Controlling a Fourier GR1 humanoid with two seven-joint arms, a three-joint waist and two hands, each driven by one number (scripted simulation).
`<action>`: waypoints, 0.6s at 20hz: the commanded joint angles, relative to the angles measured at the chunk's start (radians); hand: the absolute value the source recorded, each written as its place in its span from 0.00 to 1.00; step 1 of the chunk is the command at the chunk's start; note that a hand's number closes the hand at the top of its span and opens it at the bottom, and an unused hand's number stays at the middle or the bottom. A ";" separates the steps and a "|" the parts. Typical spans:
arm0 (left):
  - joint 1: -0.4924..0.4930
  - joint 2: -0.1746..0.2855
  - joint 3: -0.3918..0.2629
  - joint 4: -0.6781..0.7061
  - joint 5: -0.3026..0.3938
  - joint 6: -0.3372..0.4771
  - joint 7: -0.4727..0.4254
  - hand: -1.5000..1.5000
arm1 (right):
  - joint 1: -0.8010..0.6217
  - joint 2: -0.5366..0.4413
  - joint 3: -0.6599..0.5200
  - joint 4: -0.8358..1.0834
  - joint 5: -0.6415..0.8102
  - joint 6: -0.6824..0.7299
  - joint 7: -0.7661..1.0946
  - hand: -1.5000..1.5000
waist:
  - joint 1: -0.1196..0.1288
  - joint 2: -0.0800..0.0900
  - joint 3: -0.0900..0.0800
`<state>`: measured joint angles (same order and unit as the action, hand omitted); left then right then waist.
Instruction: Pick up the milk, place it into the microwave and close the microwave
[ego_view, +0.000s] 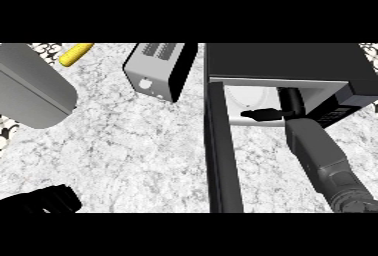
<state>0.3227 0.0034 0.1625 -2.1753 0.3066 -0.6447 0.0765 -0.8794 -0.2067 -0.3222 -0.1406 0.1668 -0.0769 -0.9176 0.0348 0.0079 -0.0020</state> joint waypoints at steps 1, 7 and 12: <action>0.001 -0.003 -0.068 0.036 -0.059 0.011 -0.024 1.00 | 0.093 0.039 -0.016 -0.006 -0.034 0.102 -0.051 0.00 | -0.026 -0.005 0.003; 0.013 -0.003 -0.198 -0.028 -0.066 0.092 0.059 1.00 | 0.203 0.052 0.008 -0.099 -0.047 0.164 -0.075 0.00 | -0.043 -0.013 0.002; -0.008 -0.003 -0.304 -0.030 -0.122 0.148 0.071 1.00 | 0.346 -0.009 0.045 -0.163 -0.029 0.244 -0.111 0.00 | -0.064 -0.019 0.001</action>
<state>0.3276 0.0004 -0.0730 -2.2005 0.2209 -0.5307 0.1383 -0.6501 -0.1624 -0.2867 -0.2692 0.1398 0.1180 -0.9941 0.0004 -0.0141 -0.0029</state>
